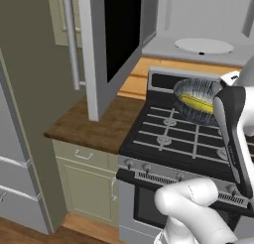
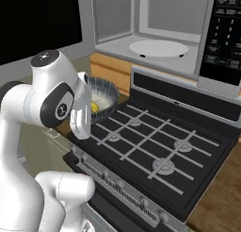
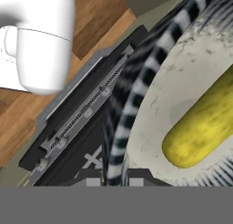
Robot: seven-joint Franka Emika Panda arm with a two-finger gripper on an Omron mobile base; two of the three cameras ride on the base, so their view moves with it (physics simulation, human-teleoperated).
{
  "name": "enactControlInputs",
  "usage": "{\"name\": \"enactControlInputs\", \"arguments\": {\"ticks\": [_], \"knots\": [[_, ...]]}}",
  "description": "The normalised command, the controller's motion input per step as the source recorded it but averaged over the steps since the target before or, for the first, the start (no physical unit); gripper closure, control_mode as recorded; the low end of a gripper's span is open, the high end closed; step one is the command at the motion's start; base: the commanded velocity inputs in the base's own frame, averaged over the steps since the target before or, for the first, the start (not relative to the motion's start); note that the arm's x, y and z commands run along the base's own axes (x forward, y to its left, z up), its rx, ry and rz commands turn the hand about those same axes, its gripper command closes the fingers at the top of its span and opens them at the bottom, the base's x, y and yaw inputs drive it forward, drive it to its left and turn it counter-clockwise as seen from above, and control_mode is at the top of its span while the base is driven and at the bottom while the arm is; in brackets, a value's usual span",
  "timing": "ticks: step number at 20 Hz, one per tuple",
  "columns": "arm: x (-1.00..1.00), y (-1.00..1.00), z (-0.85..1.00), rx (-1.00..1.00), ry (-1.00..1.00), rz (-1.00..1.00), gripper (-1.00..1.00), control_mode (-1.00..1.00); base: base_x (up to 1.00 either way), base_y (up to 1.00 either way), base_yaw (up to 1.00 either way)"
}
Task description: Pick the cucumber from the sink and place it in the bowl. Then pick the bowl and place it in the microwave. Then close the microwave door and press the start button.
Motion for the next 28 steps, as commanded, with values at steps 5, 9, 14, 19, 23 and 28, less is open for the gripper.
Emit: {"name": "enactControlInputs", "arguments": {"ticks": [5,9,14,19,23,28], "knots": [[0.00,0.00,0.00,0.00,0.00,0.00,1.00,1.00,0.60,-0.41,0.09],[0.00,0.00,0.00,0.00,0.00,0.00,1.00,1.00,0.34,-0.41,0.04],[0.00,0.00,0.00,0.00,0.00,0.00,1.00,1.00,0.45,-0.38,-0.11],[0.00,0.00,0.00,0.00,0.00,0.00,1.00,1.00,0.23,-0.23,-0.23],[0.00,0.00,0.00,0.00,0.00,0.00,1.00,1.00,0.12,-0.15,-0.27],[0.00,0.00,0.00,0.00,-0.02,-0.04,1.00,-1.00,0.00,-0.09,-0.16]]}}
